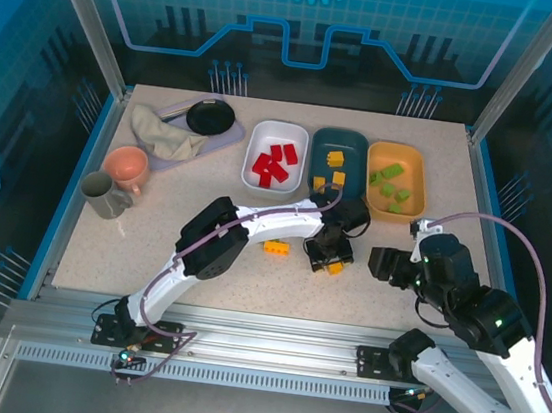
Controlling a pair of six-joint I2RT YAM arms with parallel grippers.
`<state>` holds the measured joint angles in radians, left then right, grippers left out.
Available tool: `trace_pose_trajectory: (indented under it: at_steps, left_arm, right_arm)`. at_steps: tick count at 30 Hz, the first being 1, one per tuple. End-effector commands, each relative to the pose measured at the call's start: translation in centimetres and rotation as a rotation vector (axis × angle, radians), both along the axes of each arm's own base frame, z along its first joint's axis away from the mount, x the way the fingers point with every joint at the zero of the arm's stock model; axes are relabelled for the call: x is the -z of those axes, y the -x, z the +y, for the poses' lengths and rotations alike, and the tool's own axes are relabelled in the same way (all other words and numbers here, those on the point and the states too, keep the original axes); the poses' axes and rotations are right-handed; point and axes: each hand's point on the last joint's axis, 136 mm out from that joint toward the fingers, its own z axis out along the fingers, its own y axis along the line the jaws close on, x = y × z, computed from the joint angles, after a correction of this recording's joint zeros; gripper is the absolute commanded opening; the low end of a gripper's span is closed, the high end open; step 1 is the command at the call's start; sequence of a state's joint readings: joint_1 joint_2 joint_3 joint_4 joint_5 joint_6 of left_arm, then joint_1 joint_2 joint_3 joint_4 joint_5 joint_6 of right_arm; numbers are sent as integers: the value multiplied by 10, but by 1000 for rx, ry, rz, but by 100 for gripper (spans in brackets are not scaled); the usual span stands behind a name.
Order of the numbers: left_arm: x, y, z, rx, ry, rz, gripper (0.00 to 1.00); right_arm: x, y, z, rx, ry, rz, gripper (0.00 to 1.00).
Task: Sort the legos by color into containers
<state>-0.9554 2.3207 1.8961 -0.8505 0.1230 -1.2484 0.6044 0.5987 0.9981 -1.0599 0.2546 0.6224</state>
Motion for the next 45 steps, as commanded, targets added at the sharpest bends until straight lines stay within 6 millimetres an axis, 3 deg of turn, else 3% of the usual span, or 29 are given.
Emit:
trace_pose_trajectory:
  at_steps: [1, 3, 5, 10, 15, 22, 27, 32, 36, 42, 45]
  left_arm:
    - [4, -8, 3, -14, -38, -11, 44]
    - [-2, -11, 4, -12, -40, -34, 32]
    - [-13, -16, 7, -7, -41, -65, 26]
    - [-67, -48, 23, -25, -1, -195, 23]
    - [-117, -107, 32, -40, 113, -353, 22]
    - [-148, -192, 37, -50, 213, -516, 22]
    - [-145, -244, 35, -64, 261, -602, 22]
    - [-129, -275, 46, -116, 242, -618, 22]
    - [-112, -279, 57, -116, 193, -607, 22]
    - [-75, -269, 77, -119, 60, -533, 22]
    - [-62, -267, 77, -114, 43, -515, 22]
  right_arm:
    - [7, 6, -4, 6, 12, 25, 72]
    - [6, 5, -3, 3, 14, 21, 72]
    - [5, 3, -2, 2, 21, 24, 72]
    - [0, -6, 1, 1, 42, 11, 73]
    - [-6, -27, 12, 15, 4, 27, 73]
    - [-9, -74, 18, 96, -225, 121, 73]
    - [-7, -107, 13, 137, -303, 169, 72]
    - [-8, -127, 13, 138, -298, 189, 72]
    - [-4, -134, 14, 136, -295, 202, 72]
    - [8, -137, 16, 137, -297, 234, 72]
    - [9, -138, 16, 131, -294, 234, 72]
